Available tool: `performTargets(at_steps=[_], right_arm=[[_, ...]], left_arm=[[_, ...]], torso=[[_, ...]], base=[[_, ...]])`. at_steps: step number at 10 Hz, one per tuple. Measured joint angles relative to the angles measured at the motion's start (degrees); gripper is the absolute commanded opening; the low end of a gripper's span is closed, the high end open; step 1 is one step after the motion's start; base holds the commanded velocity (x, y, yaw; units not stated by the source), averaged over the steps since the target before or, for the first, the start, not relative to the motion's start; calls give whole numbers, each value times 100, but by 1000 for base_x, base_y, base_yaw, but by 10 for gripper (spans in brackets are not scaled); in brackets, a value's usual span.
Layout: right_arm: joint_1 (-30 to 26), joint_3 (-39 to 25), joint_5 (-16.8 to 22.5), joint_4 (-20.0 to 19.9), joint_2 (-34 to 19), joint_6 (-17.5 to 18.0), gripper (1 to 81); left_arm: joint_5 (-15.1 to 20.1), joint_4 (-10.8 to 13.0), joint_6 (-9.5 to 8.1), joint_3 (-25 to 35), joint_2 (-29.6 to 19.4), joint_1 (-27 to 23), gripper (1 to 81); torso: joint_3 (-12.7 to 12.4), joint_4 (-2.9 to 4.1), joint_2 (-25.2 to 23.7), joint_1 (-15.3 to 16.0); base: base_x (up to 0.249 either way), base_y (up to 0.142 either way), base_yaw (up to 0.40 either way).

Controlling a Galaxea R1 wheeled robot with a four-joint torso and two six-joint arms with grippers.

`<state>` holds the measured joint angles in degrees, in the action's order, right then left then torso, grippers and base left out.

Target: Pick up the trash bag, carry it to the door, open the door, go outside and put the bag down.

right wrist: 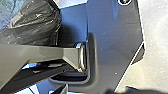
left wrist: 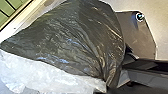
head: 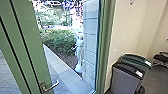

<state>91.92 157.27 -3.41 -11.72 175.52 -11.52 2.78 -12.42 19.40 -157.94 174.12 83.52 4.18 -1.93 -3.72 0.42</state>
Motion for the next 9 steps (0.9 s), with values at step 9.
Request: performTargets(at_steps=[9], right_arm=[[-16, 0, -5, 1, 0, -2, 811]], left_arm=[[-6, 2, 0, -2, 0, -20, 10]], torso=[[0, 0, 2, 6]], base=[[58, 0, 0]])
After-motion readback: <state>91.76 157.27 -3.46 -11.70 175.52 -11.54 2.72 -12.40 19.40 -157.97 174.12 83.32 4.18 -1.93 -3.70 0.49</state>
